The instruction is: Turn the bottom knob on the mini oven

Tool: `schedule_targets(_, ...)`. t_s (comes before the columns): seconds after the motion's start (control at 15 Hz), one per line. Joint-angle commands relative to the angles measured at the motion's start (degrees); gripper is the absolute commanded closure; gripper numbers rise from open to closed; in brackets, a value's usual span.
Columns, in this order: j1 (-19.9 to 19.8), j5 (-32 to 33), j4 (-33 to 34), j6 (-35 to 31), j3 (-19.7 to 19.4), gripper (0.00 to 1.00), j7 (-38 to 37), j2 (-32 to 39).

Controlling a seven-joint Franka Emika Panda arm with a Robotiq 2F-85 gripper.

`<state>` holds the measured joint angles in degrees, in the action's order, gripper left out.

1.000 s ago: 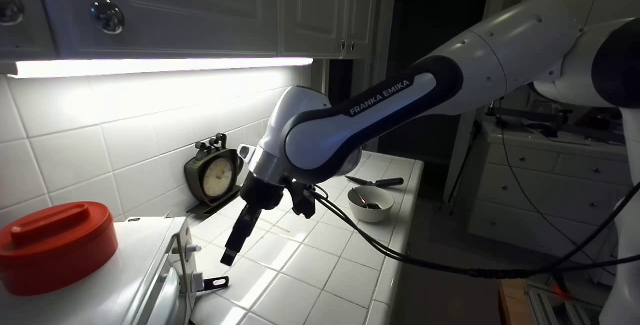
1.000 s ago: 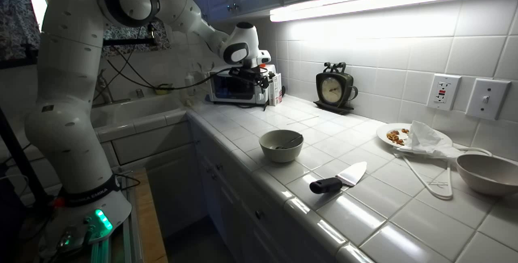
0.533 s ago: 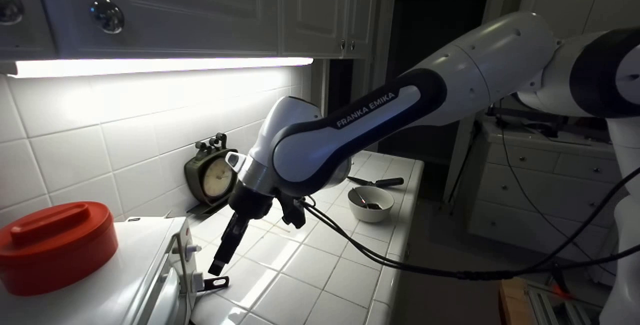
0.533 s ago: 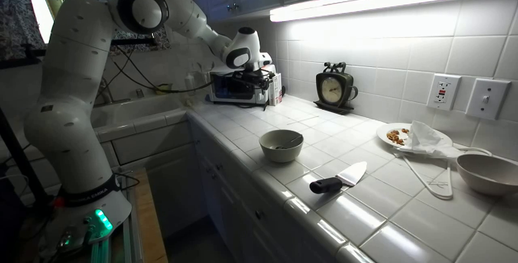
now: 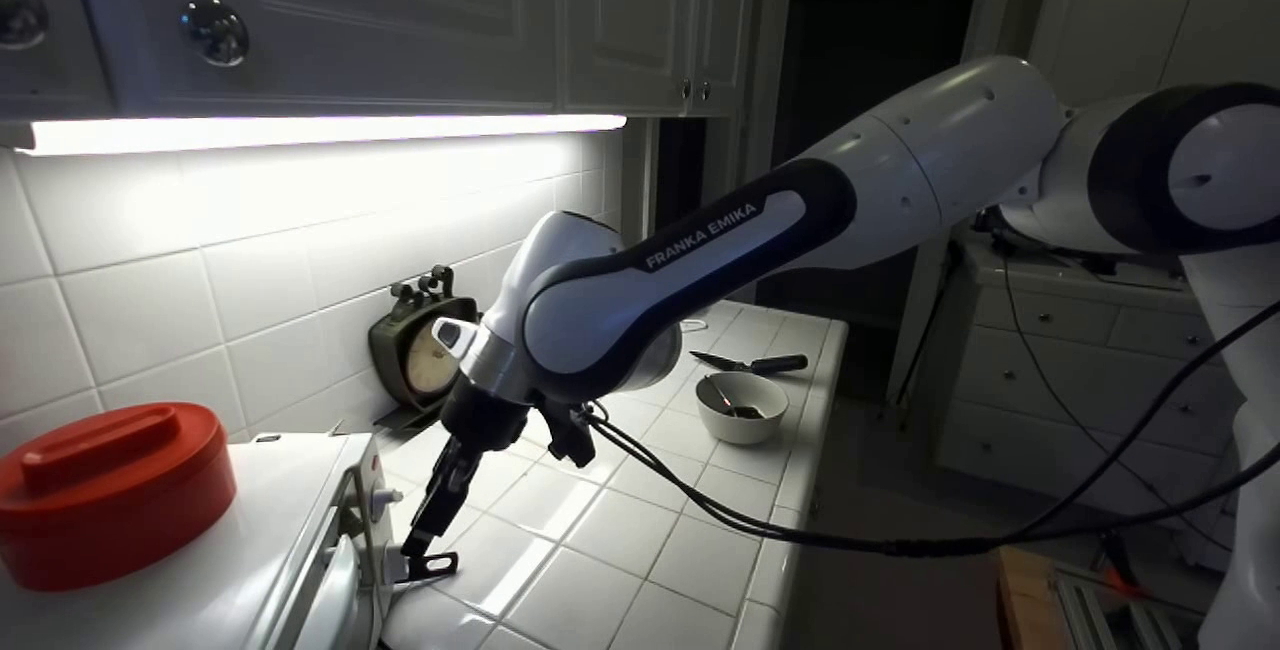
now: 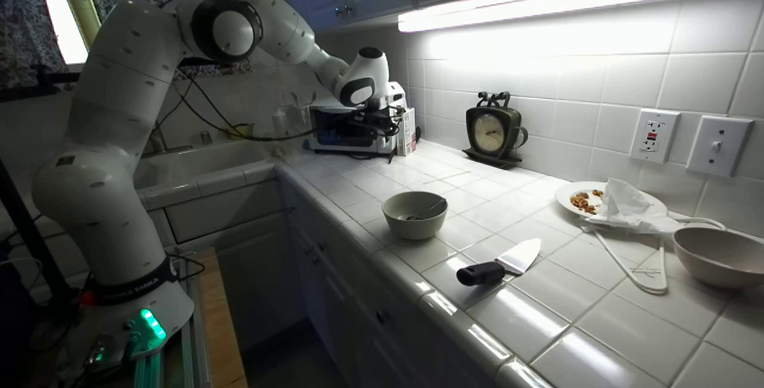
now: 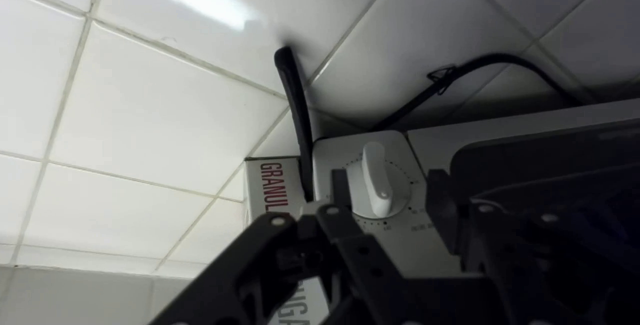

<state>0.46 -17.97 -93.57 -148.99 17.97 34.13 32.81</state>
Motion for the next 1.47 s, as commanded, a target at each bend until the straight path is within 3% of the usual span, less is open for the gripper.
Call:
schedule_targets(0.0,-1.37,0.14,2.94,-0.68,2.25,0.59,2.41,2.63)
schedule_targets(0.33,-1.51,0.28,4.02,-0.86,2.89,0.79,3.13,3.68)
schedule_targets(0.67,-1.40,0.58,4.76,-1.13,2.76,0.69,3.00,4.49)
schedule_targets(0.87,-1.50,0.58,4.81,-1.41,2.82,0.69,2.88,4.75)
schedule_targets(1.13,-1.86,0.22,4.31,-1.46,3.21,1.00,2.91,4.20)
schedule_targets(1.4,-2.59,-0.41,4.94,0.37,3.55,0.97,2.31,4.44)
